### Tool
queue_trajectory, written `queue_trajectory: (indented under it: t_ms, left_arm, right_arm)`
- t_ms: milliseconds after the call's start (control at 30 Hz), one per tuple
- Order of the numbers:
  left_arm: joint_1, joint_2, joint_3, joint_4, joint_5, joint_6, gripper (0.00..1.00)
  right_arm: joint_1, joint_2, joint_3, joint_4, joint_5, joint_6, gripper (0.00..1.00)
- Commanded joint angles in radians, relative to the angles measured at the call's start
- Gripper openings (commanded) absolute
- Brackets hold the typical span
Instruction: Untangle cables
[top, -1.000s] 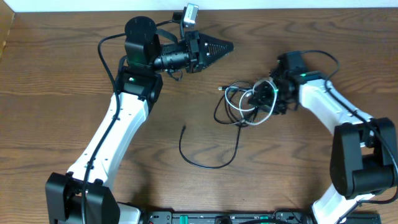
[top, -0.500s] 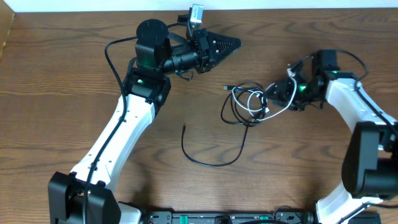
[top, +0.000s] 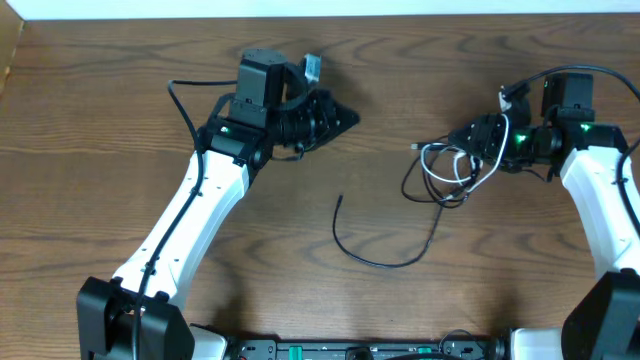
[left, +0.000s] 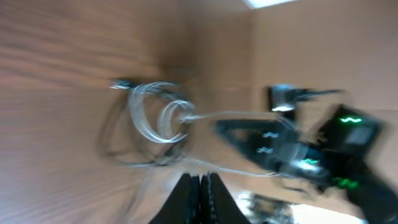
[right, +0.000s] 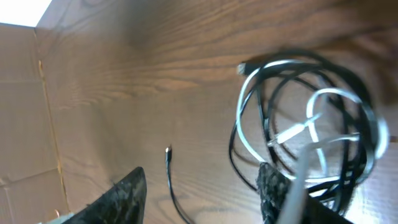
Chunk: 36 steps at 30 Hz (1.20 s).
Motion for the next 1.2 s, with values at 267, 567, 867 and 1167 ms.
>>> queue_trajectory:
  t_ms: [267, 567, 867, 1167]
  left_arm:
    - [-0.055, -0.003, -0.004, -0.286, -0.379, 0.489, 0.07]
    - [-0.155, 0.098, -0.005, -0.301, -0.529, 0.567, 0.35]
    - [-0.218, 0.248, -0.005, -0.085, -0.3, 0.567, 0.73]
    - [-0.235, 0.32, -0.005, 0.154, -0.043, 0.518, 0.78]
  right_arm:
    - [0.018, -0.017, -0.004, -0.07, 0.044, -0.042, 0.64]
    - [0.02, -0.017, -0.004, -0.103, 0.164, -0.056, 0.72]
    - [0.02, -0.017, -0.004, -0.034, -0.108, -0.12, 0.63]
    - [0.015, -0.017, -0.004, 0.116, -0.542, -0.128, 0.6]
